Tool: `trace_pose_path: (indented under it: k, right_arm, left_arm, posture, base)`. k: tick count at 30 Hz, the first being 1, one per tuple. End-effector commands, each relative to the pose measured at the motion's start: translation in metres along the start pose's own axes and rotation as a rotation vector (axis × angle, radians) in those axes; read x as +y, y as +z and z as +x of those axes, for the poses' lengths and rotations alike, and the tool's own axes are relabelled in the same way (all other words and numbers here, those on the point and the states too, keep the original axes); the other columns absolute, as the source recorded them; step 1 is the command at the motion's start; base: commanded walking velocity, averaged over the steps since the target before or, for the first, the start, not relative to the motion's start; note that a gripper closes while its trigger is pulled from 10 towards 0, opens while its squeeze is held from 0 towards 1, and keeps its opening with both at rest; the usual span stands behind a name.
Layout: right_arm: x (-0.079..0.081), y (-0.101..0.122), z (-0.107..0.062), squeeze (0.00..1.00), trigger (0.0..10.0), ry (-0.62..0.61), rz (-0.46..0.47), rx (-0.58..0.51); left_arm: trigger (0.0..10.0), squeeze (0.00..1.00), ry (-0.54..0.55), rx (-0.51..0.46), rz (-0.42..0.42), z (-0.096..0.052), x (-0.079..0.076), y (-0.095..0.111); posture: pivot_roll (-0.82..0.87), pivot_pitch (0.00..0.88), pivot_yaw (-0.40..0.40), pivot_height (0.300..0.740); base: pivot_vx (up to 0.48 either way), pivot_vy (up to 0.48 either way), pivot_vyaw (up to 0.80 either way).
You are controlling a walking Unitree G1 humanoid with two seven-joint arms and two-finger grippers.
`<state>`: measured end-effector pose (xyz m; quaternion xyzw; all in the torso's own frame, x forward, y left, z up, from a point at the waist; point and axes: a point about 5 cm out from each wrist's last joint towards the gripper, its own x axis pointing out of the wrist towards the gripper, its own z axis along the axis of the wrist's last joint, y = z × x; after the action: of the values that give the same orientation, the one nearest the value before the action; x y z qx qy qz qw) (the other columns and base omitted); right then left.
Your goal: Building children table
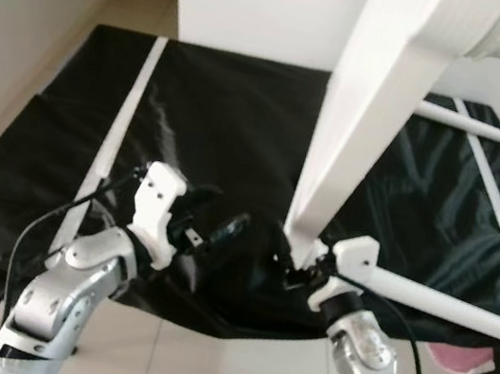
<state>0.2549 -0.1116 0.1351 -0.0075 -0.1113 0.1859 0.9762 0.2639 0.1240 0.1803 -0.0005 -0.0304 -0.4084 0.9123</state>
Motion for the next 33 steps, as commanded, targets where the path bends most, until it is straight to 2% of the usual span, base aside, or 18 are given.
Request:
trace_pose_path:
  k: [1, 4, 6, 9, 14, 16, 18, 22, 30, 33]
  right_arm:
    - [-0.002, -0.002, 0.002, 0.00, 10.0, -0.032, -0.014, -0.005]
    - [-0.002, -0.002, 0.004, 0.00, 10.0, -0.048, -0.023, -0.009]
    - [-0.002, -0.003, 0.010, 0.00, 10.0, -0.154, -0.041, -0.035]
    - [-0.001, -0.005, 0.014, 0.00, 10.0, -0.199, -0.028, -0.035]
    - [0.011, -0.015, 0.026, 0.00, 10.0, -0.310, 0.020, -0.022]
    - [0.011, -0.015, 0.026, 0.00, 10.0, -0.310, 0.020, -0.022]
    - [0.018, -0.020, 0.037, 0.00, 10.0, -0.376, 0.024, -0.005]
    - [0.022, -0.021, 0.043, 0.00, 10.0, -0.388, 0.038, -0.008]
    - [0.034, -0.001, 0.083, 0.00, 10.0, -0.384, 0.094, -0.107]
    - [0.036, 0.004, 0.088, 0.00, 10.0, -0.362, 0.106, -0.124]
  left_arm:
    - [10.0, 0.00, -0.022, 0.005, 0.016, 0.000, -0.003, -0.001]
    - [10.0, 0.00, -0.024, 0.004, 0.017, 0.000, -0.003, -0.001]
    - [10.0, 0.00, -0.025, 0.004, 0.023, 0.000, -0.001, 0.000]
    - [10.0, 0.00, -0.024, 0.004, 0.028, 0.001, 0.001, 0.001]
    - [10.0, 0.00, -0.025, 0.011, 0.050, -0.001, 0.007, 0.004]
    - [10.0, 0.00, -0.025, 0.011, 0.050, -0.001, 0.007, 0.004]
    - [10.0, 0.00, -0.033, 0.016, 0.059, -0.001, 0.009, 0.006]
    - [10.0, 0.00, -0.040, 0.018, 0.064, 0.000, 0.010, 0.007]
    - [10.0, 0.00, -0.074, 0.016, 0.076, 0.006, 0.009, 0.010]
    - [10.0, 0.00, -0.075, 0.010, 0.077, 0.008, 0.008, 0.010]
  posture:
    - [0.02, 0.094, -0.038, 0.740]
    - [0.02, 0.092, -0.036, 0.740]
    - [0.02, 0.085, -0.026, 0.740]
    - [0.02, 0.081, -0.022, 0.740]
    - [0.04, 0.070, 0.000, 0.740]
    - [0.04, 0.070, 0.000, 0.740]
    - [0.04, 0.061, 0.027, 0.740]
    - [0.05, 0.060, 0.035, 0.740]
    - [0.04, 0.051, 0.040, 0.740]
    - [0.04, 0.048, 0.033, 0.740]
  base:
    - [0.000, 0.000, 0.00]
    - [0.000, 0.000, 0.00]
    - [0.000, 0.000, 0.00]
    - [0.000, 0.000, 0.00]
    - [0.000, 0.000, 0.00]
    - [0.000, 0.000, 0.00]
    - [0.000, 0.000, 0.00]
    - [0.000, 0.000, 0.00]
    - [0.000, 0.000, 0.00]
    - [0.000, 0.000, 0.00]
